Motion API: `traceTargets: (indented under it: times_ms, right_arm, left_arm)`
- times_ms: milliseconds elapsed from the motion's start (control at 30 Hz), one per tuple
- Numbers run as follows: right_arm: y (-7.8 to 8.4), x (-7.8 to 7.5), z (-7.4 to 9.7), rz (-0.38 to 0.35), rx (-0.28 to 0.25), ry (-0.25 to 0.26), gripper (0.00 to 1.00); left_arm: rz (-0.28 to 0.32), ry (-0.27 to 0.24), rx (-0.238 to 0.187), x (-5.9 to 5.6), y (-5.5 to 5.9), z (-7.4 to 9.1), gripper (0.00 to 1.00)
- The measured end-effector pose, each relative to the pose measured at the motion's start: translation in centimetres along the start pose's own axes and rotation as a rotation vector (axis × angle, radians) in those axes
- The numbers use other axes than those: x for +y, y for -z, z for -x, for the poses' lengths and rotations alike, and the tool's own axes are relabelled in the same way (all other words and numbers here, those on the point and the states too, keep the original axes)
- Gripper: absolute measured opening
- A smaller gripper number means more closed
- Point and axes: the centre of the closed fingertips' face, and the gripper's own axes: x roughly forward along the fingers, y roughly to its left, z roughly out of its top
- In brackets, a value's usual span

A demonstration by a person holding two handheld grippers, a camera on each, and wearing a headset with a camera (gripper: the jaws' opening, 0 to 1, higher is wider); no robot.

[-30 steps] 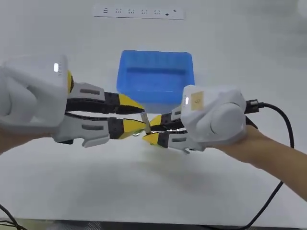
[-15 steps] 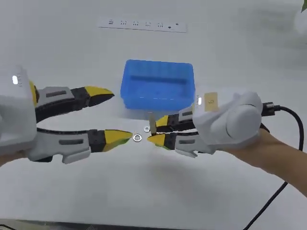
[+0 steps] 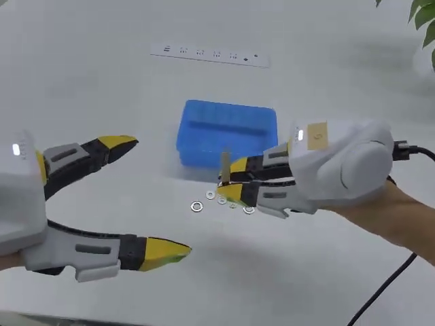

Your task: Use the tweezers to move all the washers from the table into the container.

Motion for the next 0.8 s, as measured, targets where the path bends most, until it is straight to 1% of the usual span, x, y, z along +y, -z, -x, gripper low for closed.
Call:
traceTargets:
  times_ms: [33,67,100,233,267,300,333,367,400,467,567,600,667,700,800]
  right_arm:
    - [-0.2,-0.3,0.1,0.003,-0.006,0.008,0.09]
    - [-0.8,-0.9,0.4,-0.012,-0.033,0.022,0.09]
    - [-1.1,-1.2,0.6,-0.030,-0.048,0.028,0.09]
    - [-2.2,-3.5,1.4,-0.023,-0.068,0.065,0.09]
    - [-2.5,-4.4,1.5,-0.031,-0.080,0.079,0.09]
    - [-2.6,-5.0,1.6,-0.041,-0.090,0.088,0.09]
    - [-2.7,-5.6,1.6,-0.050,-0.095,0.094,0.09]
    - [-2.6,-6.4,1.5,-0.052,-0.097,0.104,0.09]
    - [-2.5,-7.0,1.4,-0.056,-0.097,0.109,0.09]
    - [-2.0,-8.3,0.8,-0.072,-0.096,0.120,0.09]
    - [-0.6,-10.2,-0.6,-0.125,-0.089,0.128,0.09]
    - [-0.5,-10.4,-0.8,-0.129,-0.087,0.129,0.09]
    - [0.3,-11.3,-1.8,-0.157,-0.086,0.129,0.09]
    - [0.8,-11.7,-2.3,-0.175,-0.083,0.131,0.09]
    - [2.1,-12.5,-3.6,-0.191,-0.069,0.130,0.09]
  left_arm:
    - [0.000,-0.006,0.006,0.1,0.2,0.1,1.00]
    - [0.003,-0.005,0.006,0.6,0.5,0.3,1.00]
    - [0.007,-0.006,0.006,0.8,0.6,0.4,1.00]
    - [0.023,-0.024,-0.008,1.3,0.6,0.7,1.00]
    - [0.029,-0.033,-0.013,1.5,0.5,0.7,1.00]
    - [0.031,-0.045,-0.019,1.8,0.5,0.7,1.00]
    - [0.036,-0.055,-0.030,2.0,0.4,0.7,1.00]
    - [0.053,-0.056,-0.049,2.2,0.1,0.7,1.00]
    - [0.060,-0.059,-0.051,2.4,0.1,0.7,1.00]
    - [0.057,-0.063,-0.056,2.6,0.0,0.8,1.00]
    - [0.053,-0.070,-0.044,3.0,0.2,0.9,1.00]
    - [0.043,-0.071,-0.033,3.1,0.5,1.0,1.00]
    - [0.008,-0.094,0.000,4.0,1.1,1.4,1.00]
    - [0.009,-0.097,0.003,4.3,1.3,1.6,1.00]
    - [0.029,-0.120,0.017,5.4,1.7,2.2,1.00]
